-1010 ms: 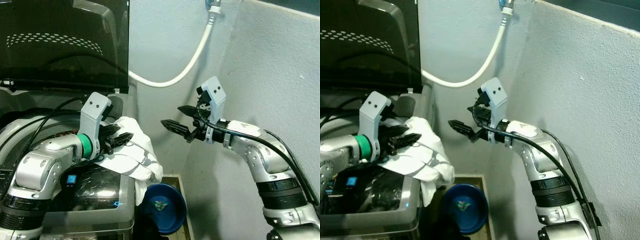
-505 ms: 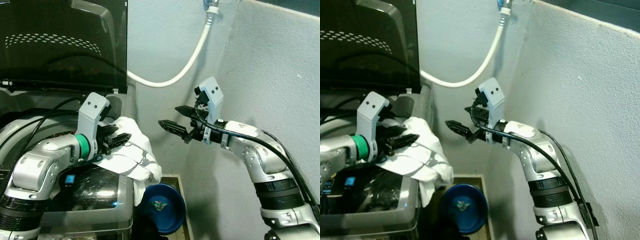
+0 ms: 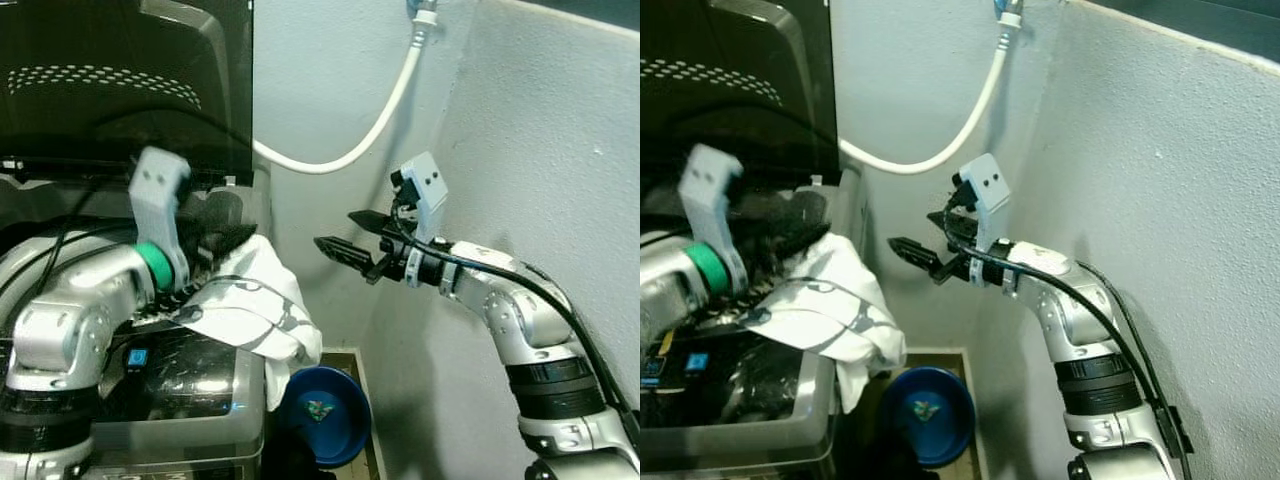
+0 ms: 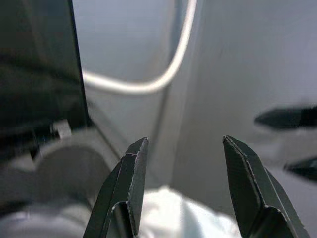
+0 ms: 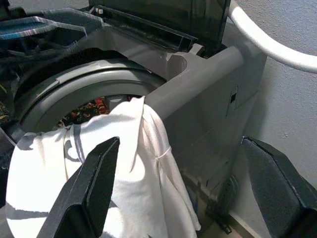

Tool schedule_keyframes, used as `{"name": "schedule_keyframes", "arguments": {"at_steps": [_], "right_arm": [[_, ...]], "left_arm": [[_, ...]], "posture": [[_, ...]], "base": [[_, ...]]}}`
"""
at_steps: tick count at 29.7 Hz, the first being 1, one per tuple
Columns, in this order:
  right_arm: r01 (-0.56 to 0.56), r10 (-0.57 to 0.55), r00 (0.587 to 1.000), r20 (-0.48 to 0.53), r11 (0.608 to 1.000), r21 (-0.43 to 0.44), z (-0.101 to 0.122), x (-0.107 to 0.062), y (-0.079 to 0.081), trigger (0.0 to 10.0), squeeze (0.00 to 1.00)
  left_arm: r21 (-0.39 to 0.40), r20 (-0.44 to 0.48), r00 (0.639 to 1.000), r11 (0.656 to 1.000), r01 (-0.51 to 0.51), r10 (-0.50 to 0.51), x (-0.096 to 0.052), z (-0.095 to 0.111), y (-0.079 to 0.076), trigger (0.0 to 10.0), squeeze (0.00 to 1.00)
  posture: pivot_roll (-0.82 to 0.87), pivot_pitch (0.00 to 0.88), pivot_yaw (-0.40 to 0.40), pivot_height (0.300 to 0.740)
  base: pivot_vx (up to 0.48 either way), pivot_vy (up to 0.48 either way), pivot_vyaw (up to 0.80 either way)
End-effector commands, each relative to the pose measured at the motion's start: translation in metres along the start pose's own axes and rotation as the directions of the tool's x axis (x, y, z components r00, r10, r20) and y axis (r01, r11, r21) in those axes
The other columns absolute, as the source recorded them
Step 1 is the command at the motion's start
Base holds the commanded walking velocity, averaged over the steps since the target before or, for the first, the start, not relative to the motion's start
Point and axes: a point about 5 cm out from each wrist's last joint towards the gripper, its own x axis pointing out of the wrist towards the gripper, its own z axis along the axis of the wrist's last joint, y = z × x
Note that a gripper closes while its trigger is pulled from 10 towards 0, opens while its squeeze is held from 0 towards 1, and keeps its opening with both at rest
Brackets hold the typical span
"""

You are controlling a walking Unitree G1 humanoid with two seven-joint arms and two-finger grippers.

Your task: Clothes washing

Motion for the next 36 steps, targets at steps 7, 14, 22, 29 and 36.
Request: {"name": "schedule_keyframes", "arguments": {"at_steps": [7,14,22,29,36], "right_arm": [[0.003,-0.003,1.0,0.015,1.0,0.011,0.003,-0.002,0.0,10.0,0.0],[-0.045,0.046,0.998,-0.046,0.999,0.016,-0.006,-0.003,0.006,10.0,0.0],[-0.08,0.079,0.994,-0.072,0.997,-0.001,-0.012,-0.003,0.011,10.0,0.0],[-0.06,0.06,0.997,-0.045,0.998,-0.002,-0.008,0.002,0.008,10.0,0.0],[0.163,-0.163,0.986,0.026,0.986,-0.017,0.007,-0.002,-0.018,10.0,0.0]], "left_arm": [[-0.007,-0.022,0.998,0.998,0.064,-0.064,-0.002,-0.007,-0.008,0.0,0.0],[0.171,-0.121,0.991,0.984,-0.044,0.065,-0.003,-0.017,0.002,10.0,0.0],[0.173,-0.114,0.975,0.97,-0.169,0.19,-0.009,-0.015,0.02,10.0,0.0],[0.114,-0.035,0.997,0.99,0.078,-0.074,0.006,-0.026,-0.016,10.0,0.0],[0.088,-0.16,0.95,0.955,0.283,-0.267,0.019,-0.051,-0.041,10.0,0.0]], "posture": [[0.04,0.048,-0.032,0.74],[0.04,0.057,-0.024,0.74],[0.05,0.065,-0.026,0.74],[0.05,0.07,-0.033,0.74],[0.03,0.074,-0.018,0.74]], "base": [[0.0,0.0,0.0],[0.0,0.0,0.0],[0.0,0.0,0.0],[0.0,0.0,0.0],[0.0,0.0,0.0]]}}
